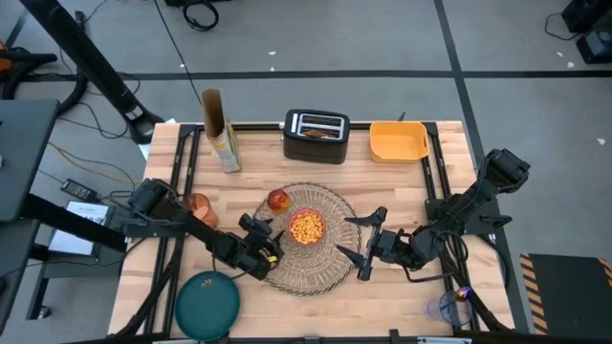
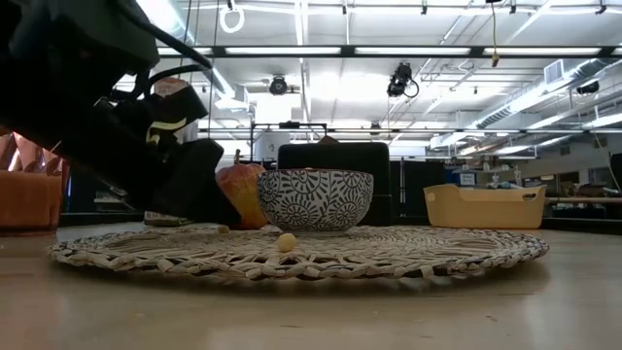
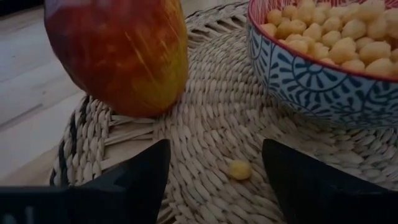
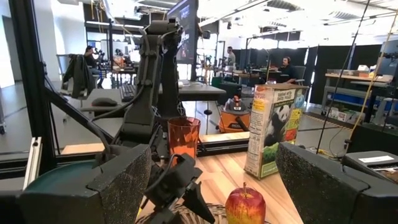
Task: Arrange a breakfast setting
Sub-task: Pour the cereal into the red patterned bowl
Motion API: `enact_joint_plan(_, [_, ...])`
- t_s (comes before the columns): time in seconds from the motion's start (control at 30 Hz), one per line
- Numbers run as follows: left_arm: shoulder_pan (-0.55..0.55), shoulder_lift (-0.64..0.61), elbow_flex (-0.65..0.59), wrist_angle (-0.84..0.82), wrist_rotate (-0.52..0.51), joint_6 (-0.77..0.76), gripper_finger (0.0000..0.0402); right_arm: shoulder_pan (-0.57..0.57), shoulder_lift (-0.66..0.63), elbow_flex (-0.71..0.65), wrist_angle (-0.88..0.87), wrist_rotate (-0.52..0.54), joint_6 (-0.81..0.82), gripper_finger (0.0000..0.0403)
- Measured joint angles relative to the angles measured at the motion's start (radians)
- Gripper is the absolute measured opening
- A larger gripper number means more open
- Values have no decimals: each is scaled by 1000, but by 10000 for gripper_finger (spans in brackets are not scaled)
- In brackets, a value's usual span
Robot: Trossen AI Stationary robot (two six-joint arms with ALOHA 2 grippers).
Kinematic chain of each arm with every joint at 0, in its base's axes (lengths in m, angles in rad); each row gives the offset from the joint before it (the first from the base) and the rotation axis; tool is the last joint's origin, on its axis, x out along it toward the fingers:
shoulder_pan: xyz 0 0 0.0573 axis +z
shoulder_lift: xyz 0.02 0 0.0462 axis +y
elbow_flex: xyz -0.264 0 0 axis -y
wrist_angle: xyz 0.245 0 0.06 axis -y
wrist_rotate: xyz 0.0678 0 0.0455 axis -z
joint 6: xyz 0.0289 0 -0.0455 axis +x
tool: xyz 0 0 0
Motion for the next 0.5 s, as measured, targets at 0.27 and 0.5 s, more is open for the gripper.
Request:
enact_joint_plan(0.27, [1, 0, 0, 7, 11, 29, 187, 12, 0, 0, -3, 0, 0, 348])
enact_joint_plan(0.5, [20, -1, 0, 8, 51, 35, 179, 31, 0, 0, -8, 0, 0, 348])
